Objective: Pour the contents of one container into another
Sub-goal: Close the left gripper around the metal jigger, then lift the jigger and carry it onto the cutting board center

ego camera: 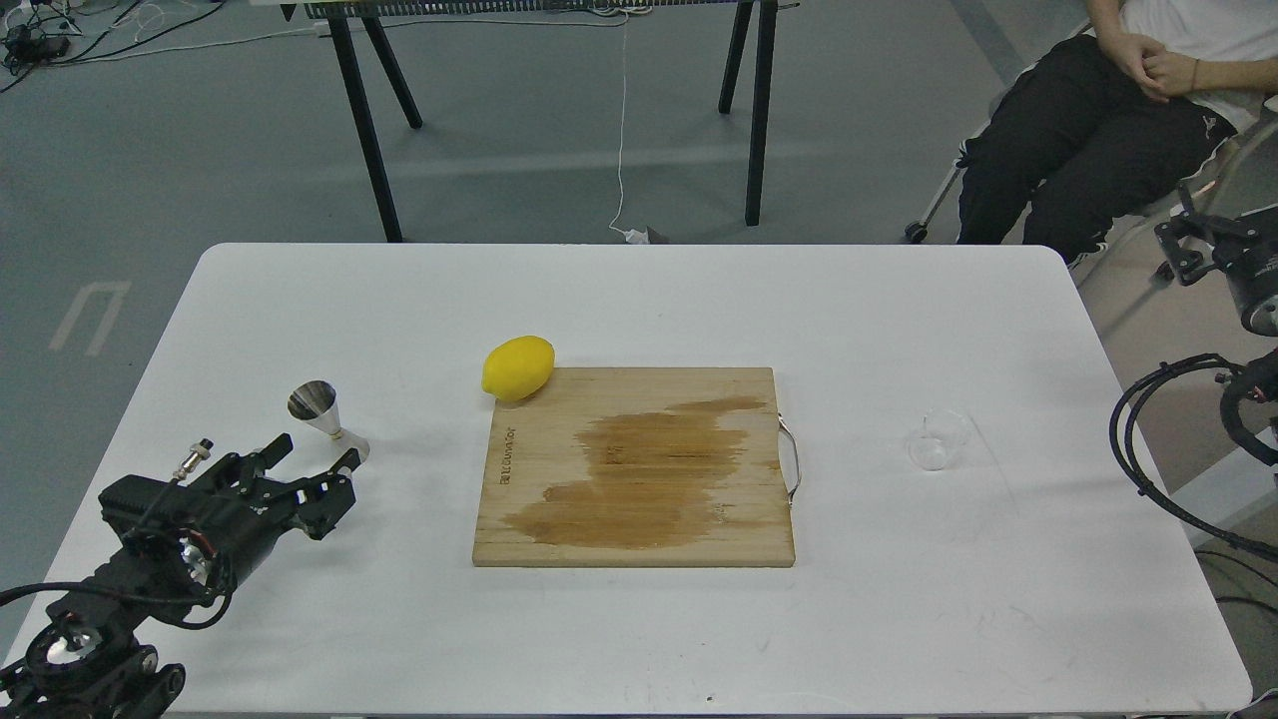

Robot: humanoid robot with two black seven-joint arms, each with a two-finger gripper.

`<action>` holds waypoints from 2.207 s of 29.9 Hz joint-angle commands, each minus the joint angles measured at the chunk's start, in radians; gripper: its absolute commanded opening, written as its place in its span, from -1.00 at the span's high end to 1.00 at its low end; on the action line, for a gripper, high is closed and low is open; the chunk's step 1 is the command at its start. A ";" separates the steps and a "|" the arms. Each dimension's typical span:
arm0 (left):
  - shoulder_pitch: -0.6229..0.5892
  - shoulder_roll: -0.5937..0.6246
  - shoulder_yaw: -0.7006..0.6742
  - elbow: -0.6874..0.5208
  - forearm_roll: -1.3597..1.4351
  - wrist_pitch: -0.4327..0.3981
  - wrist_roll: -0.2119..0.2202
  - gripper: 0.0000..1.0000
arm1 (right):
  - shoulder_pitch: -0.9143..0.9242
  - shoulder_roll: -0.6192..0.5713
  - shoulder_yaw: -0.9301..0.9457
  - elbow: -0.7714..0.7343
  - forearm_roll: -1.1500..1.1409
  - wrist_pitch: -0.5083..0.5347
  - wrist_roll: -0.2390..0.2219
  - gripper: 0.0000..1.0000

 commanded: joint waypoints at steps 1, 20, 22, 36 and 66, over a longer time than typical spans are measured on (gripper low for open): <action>-0.041 -0.040 0.001 0.061 0.000 0.003 0.001 -0.65 | 0.000 0.000 0.001 -0.001 0.000 0.000 0.000 -1.00; -0.110 -0.111 -0.001 0.149 0.000 0.006 0.043 0.79 | -0.002 -0.008 0.006 -0.002 0.000 0.000 0.002 -1.00; -0.113 -0.111 -0.001 0.142 0.000 0.024 0.043 0.82 | -0.002 -0.009 0.006 -0.002 0.000 0.000 0.002 -1.00; -0.270 -0.076 0.139 -0.161 0.000 0.066 0.046 0.85 | -0.034 -0.028 0.017 -0.004 0.001 0.000 0.003 -1.00; -0.409 -0.430 0.546 0.093 0.000 -0.008 0.082 0.71 | -0.072 -0.043 0.035 -0.004 0.000 0.000 0.003 -1.00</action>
